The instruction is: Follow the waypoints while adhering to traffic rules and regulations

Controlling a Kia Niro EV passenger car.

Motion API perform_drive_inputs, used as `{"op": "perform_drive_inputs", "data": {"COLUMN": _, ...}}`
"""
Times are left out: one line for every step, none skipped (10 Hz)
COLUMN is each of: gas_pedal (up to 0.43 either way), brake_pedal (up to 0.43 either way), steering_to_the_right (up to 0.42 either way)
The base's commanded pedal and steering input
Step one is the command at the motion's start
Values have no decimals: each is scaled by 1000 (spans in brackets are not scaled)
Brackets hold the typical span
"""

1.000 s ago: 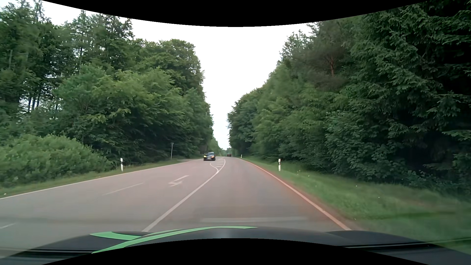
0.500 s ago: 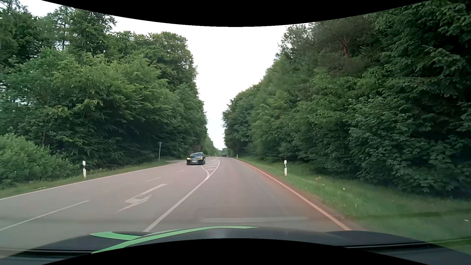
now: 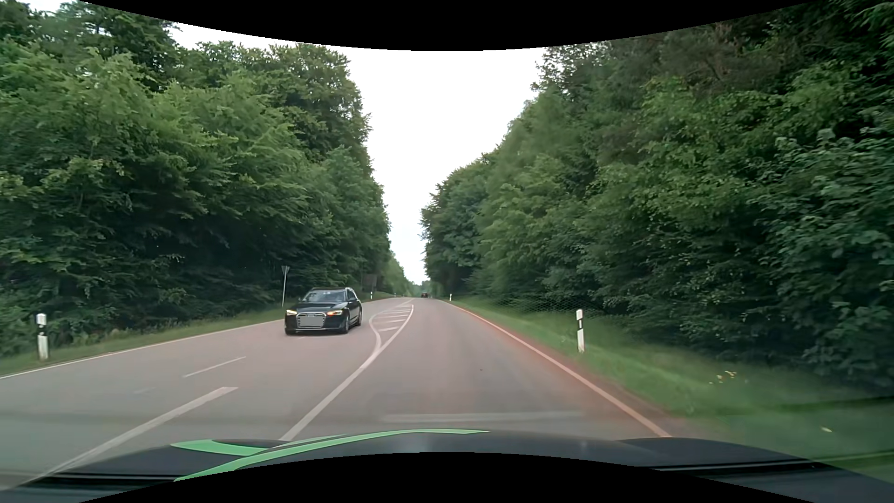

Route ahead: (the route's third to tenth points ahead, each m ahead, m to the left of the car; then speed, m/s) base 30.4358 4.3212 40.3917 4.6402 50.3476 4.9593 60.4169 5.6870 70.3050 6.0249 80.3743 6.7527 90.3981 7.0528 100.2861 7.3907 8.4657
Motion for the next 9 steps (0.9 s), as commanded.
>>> {"op": "perform_drive_inputs", "data": {"gas_pedal": 280, "brake_pedal": 0, "steering_to_the_right": -1}}
{"op": "perform_drive_inputs", "data": {"gas_pedal": 280, "brake_pedal": 0, "steering_to_the_right": -1}}
{"op": "perform_drive_inputs", "data": {"gas_pedal": 280, "brake_pedal": 0, "steering_to_the_right": -1}}
{"op": "perform_drive_inputs", "data": {"gas_pedal": 280, "brake_pedal": 0, "steering_to_the_right": -2}}
{"op": "perform_drive_inputs", "data": {"gas_pedal": 280, "brake_pedal": 0, "steering_to_the_right": -4}}
{"op": "perform_drive_inputs", "data": {"gas_pedal": 280, "brake_pedal": 0, "steering_to_the_right": -6}}
{"op": "perform_drive_inputs", "data": {"gas_pedal": 280, "brake_pedal": 0, "steering_to_the_right": -6}}
{"op": "perform_drive_inputs", "data": {"gas_pedal": 280, "brake_pedal": 0, "steering_to_the_right": -6}}
{"op": "perform_drive_inputs", "data": {"gas_pedal": 280, "brake_pedal": 0, "steering_to_the_right": -7}}
